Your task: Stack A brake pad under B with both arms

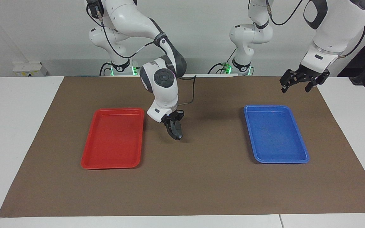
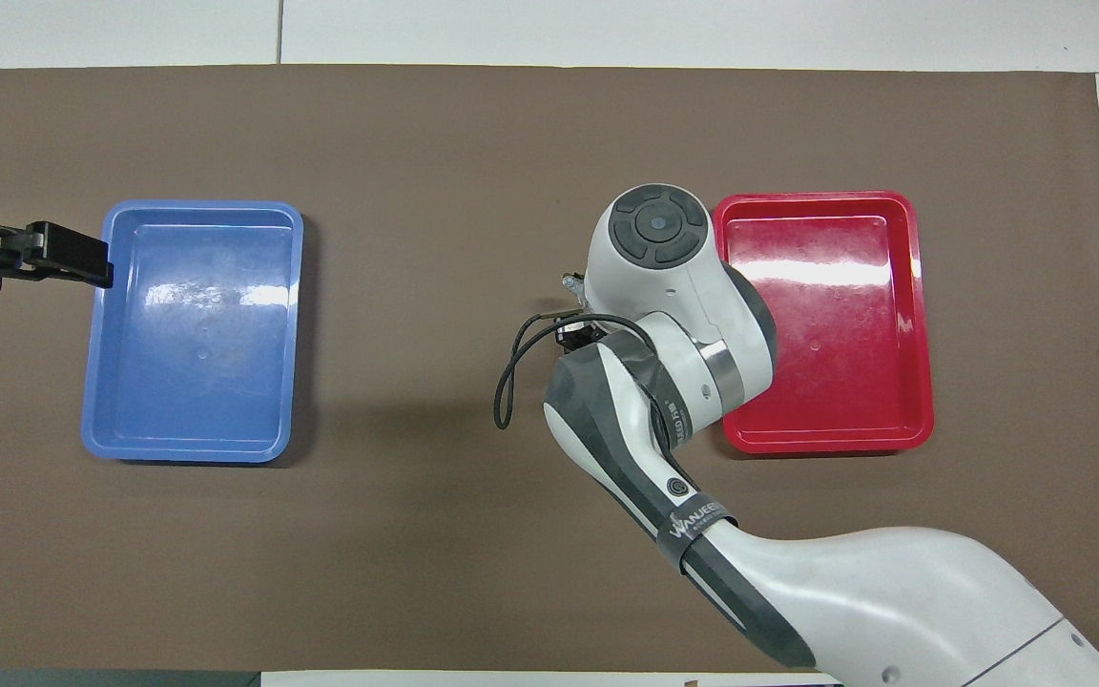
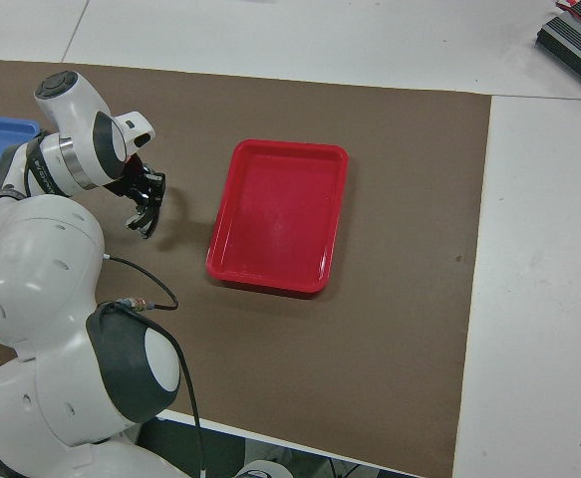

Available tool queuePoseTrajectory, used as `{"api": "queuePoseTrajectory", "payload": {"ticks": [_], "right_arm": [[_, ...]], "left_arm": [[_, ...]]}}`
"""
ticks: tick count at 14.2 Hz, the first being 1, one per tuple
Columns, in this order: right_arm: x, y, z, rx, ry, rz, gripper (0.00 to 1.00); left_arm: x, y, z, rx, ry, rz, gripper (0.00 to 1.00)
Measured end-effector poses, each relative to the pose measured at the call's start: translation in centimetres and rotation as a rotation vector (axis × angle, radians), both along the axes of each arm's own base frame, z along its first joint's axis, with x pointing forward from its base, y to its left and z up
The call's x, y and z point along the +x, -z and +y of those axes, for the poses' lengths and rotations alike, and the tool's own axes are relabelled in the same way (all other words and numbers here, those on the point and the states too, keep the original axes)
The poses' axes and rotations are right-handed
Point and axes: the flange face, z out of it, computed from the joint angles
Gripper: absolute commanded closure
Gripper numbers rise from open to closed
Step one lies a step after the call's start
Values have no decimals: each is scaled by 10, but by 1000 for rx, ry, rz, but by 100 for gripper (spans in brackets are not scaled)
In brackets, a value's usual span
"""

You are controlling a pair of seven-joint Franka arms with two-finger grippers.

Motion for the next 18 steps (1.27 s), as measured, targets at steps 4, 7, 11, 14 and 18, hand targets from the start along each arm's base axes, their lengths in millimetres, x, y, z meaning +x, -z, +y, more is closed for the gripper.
{"api": "queuePoseTrajectory", "payload": {"ticks": [4,7,11,14,18], "right_arm": [[-4,22,16,0,-2,-6,100],[-2,27,13,1,6,-8,100],[-3,28,15,35,32,1,100],[-5,33,14,30,33,11,100],[-7,36,13,26,34,16,100]], "left_arm": [[-10,6,1,0,0,-4,0],[-12,5,3,0,-3,-6,0],[-12,7,3,0,-3,0,0],[-13,11,5,1,-7,10,0],[-13,12,6,1,-15,11,0]]}}
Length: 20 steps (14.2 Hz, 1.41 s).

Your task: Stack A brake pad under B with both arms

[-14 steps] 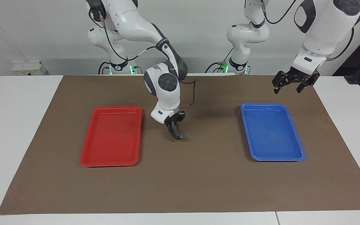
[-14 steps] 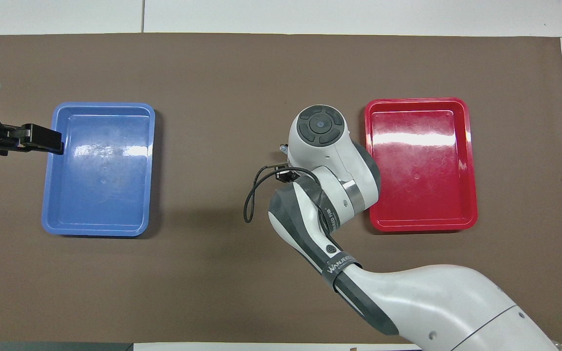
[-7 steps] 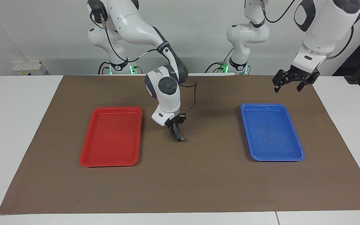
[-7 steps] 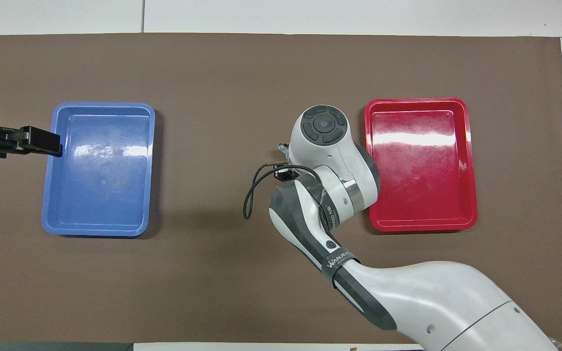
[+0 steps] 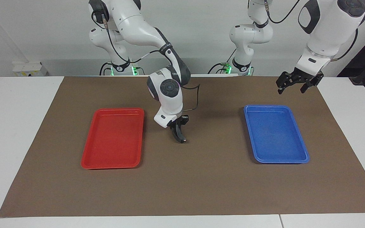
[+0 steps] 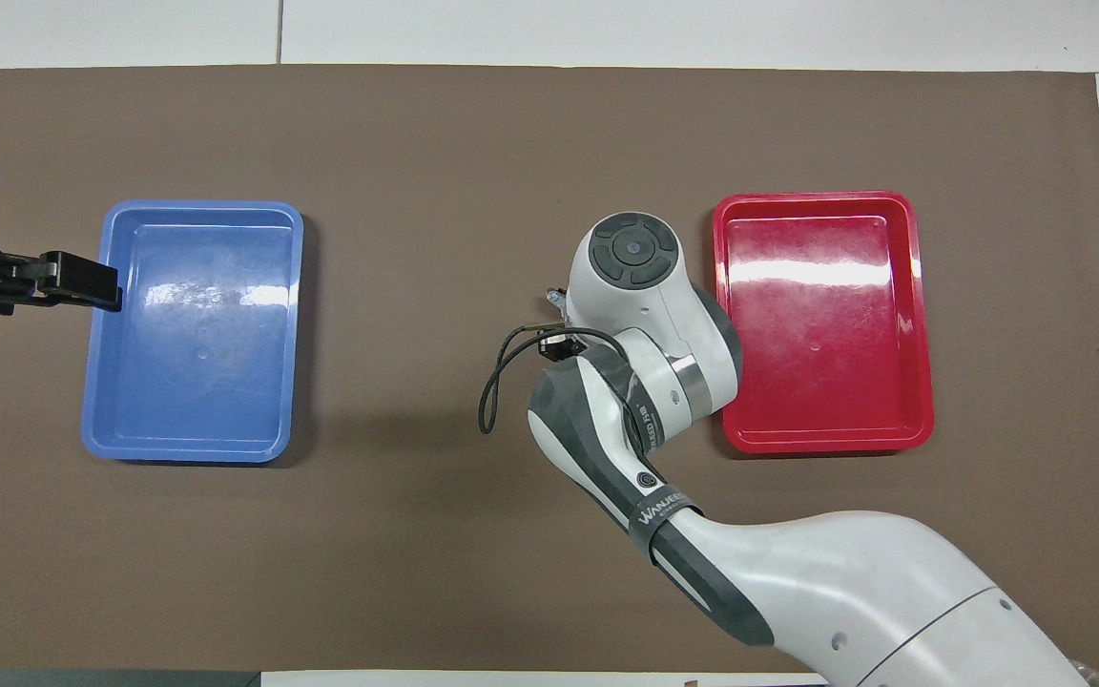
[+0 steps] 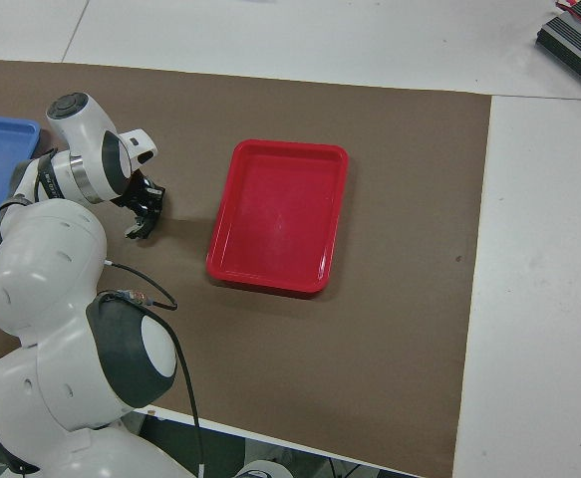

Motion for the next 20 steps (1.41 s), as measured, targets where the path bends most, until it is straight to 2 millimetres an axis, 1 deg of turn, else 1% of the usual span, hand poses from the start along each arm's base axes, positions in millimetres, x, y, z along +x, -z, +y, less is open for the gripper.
{"api": "queuePoseTrajectory", "payload": {"ticks": [4,6,9,10,11,12,13,15,17,19,20], "right_arm": [[-2,1,-1,-2,0,4,99],[-4,6,-2,-7,0,12,97],[-6,9,-3,-11,0,19,82],[-6,9,-3,-11,0,19,75],[-6,9,-3,-11,0,19,60],[-6,9,-3,-11,0,19,31],[-6,9,-3,-11,0,18,0],[-5,7,-3,-7,0,10,0],[-4,-1,-2,1,1,-4,0],[1,-23,-3,20,6,-36,0],[4,-40,-8,33,14,-61,0]], "left_arm": [[-1,-1,0,0,-16,-3,0],[-1,0,-1,0,-16,1,0],[-4,5,0,1,-17,10,0],[-4,6,1,1,-18,10,0],[-5,5,2,1,-20,10,0],[-5,5,2,1,-20,9,0],[-5,5,2,1,-21,8,0],[-5,4,2,1,-22,8,0],[-5,4,4,0,-25,5,0],[-5,4,9,0,-34,5,0],[-5,4,12,1,-40,7,0]]}}
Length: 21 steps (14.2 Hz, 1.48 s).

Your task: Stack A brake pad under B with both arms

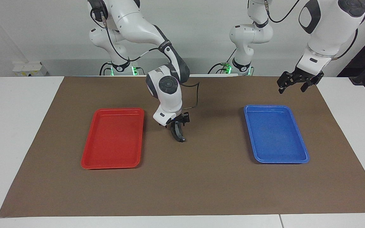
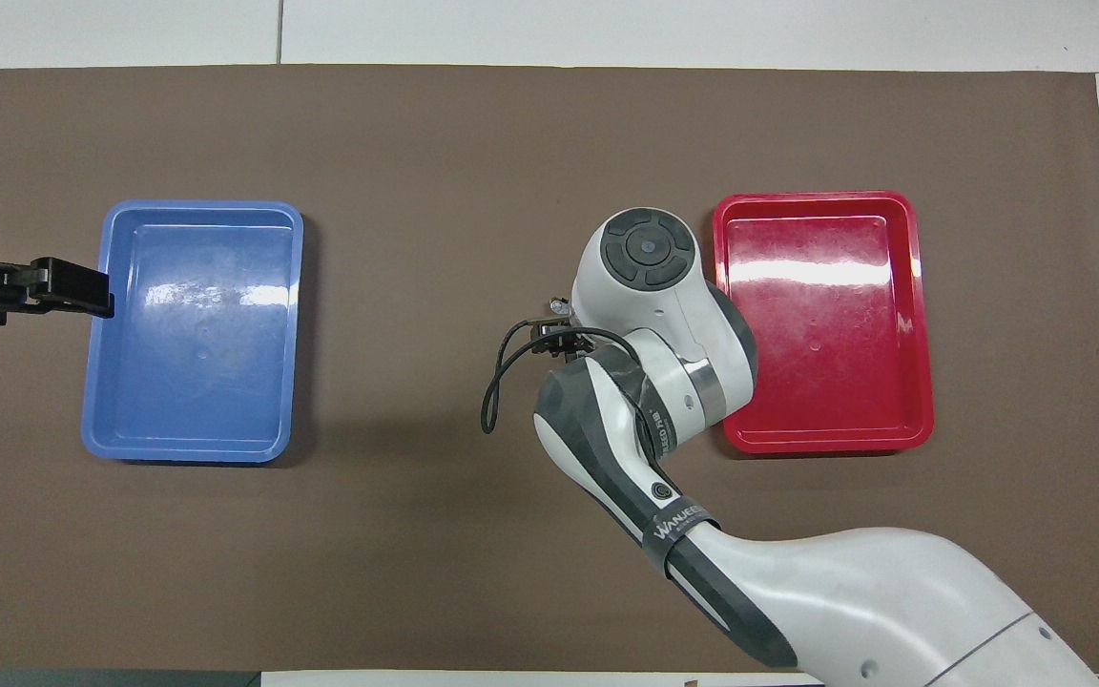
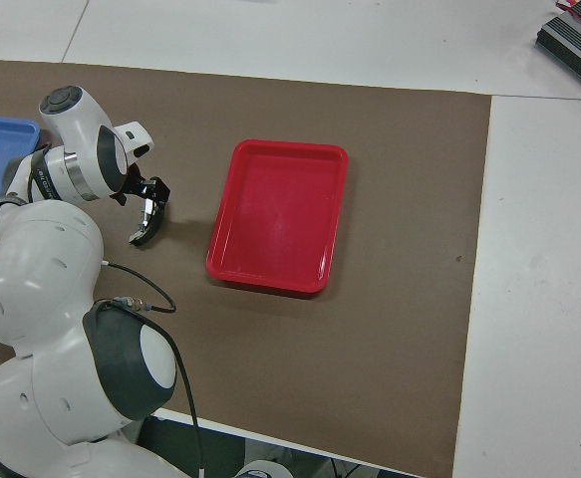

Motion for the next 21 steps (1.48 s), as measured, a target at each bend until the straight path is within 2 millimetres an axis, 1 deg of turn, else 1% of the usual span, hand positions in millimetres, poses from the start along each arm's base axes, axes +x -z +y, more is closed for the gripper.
{"api": "queuePoseTrajectory", "payload": {"ticks": [1,2,3,5,8,10,12,13,14,15,16,17,19,21], "right_arm": [[4,-19,-8,12,13,-23,0],[8,-38,-20,18,29,-41,0],[12,-57,-37,15,48,-53,0],[19,-96,-81,5,101,-56,0],[17,-147,-152,-13,141,-14,0],[12,-174,-201,-15,149,6,0],[4,-197,-248,-14,155,22,0],[-3,-207,-269,-18,149,39,0],[-9,-218,-284,-37,137,52,0],[-13,-229,-294,-65,123,62,0],[-16,-239,-299,-88,110,70,0],[-17,-244,-302,-98,99,74,0],[-16,-244,-308,-105,87,76,0],[-16,-241,-315,-106,83,93,0]], "left_arm": [[0,0,3,0,-6,2,0],[0,1,5,0,-8,3,0],[0,1,4,1,-6,6,0],[-3,4,-1,2,2,20,0],[-6,6,1,3,-1,22,0],[-6,4,5,2,-9,12,0],[-6,3,6,2,-11,8,0],[-5,4,7,2,-12,7,0],[-5,5,9,2,-16,6,0],[-5,6,10,2,-19,6,0],[-5,7,11,2,-21,5,0],[-5,7,12,2,-22,5,0],[-5,7,11,2,-19,3,0],[-7,5,2,3,-4,1,0]]}}
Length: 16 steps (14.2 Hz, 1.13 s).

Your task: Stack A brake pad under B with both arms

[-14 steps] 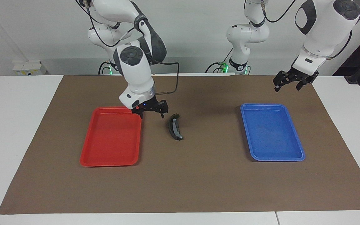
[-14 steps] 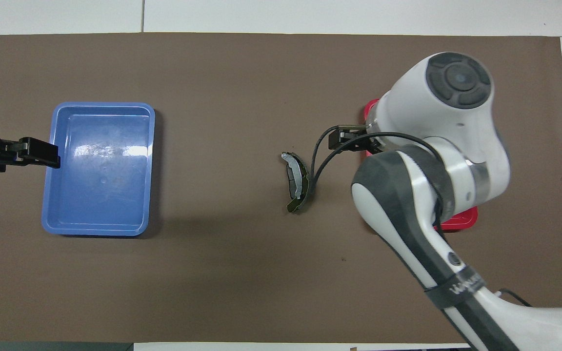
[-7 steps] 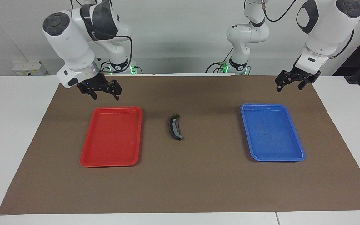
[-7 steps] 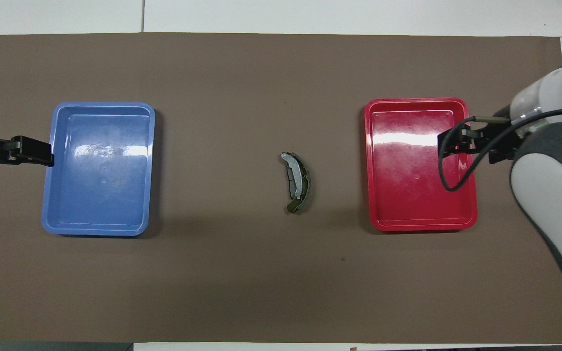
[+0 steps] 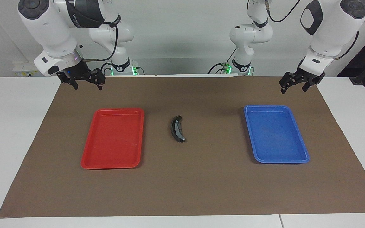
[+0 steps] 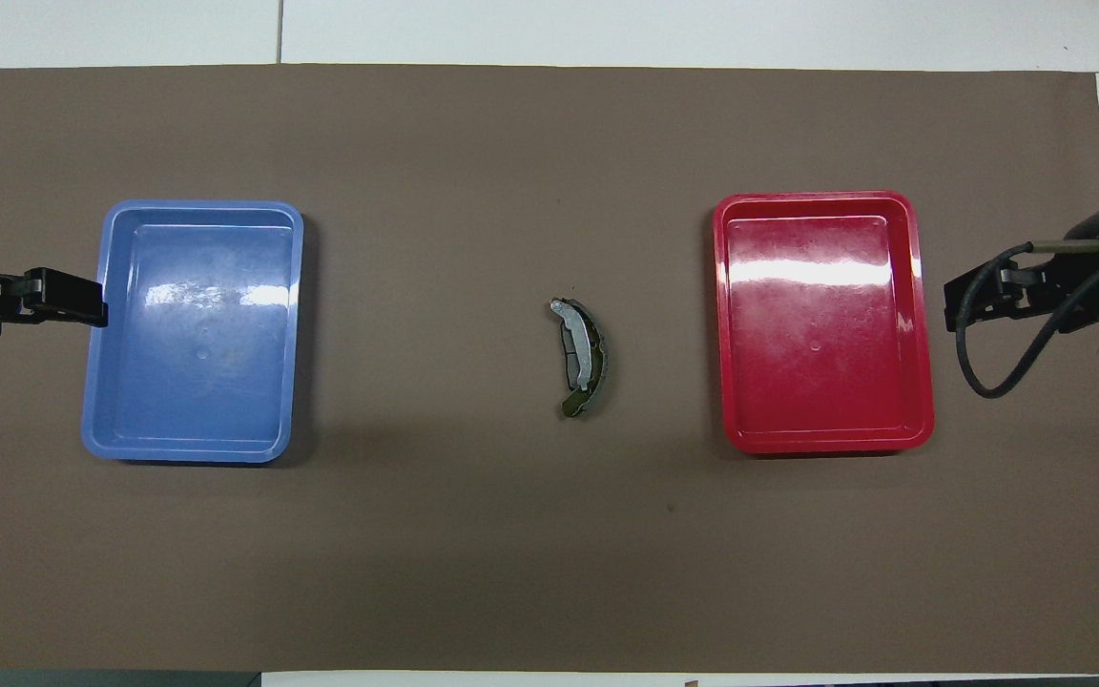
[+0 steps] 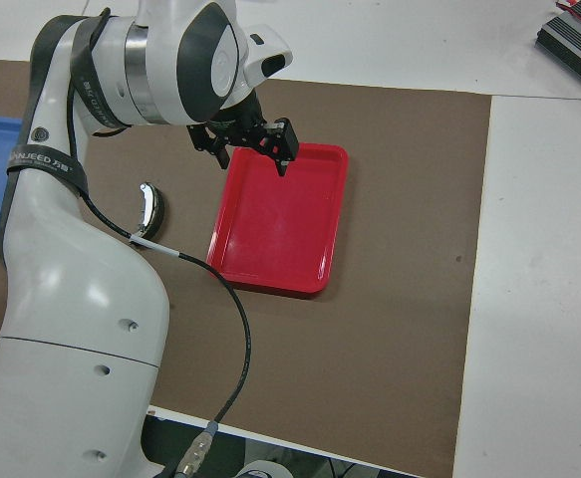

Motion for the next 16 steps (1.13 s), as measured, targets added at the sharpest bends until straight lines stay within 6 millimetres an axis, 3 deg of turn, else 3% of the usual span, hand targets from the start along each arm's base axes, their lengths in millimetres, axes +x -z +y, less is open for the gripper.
{"api": "queuePoseTrajectory", "payload": {"ticks": [5,16], "right_arm": [[-2,-13,-25,6,-9,-11,0],[-15,-24,-41,6,20,-27,0]], "left_arm": [[-1,0,-4,1,7,2,0],[-2,4,-4,2,7,11,0]]}}
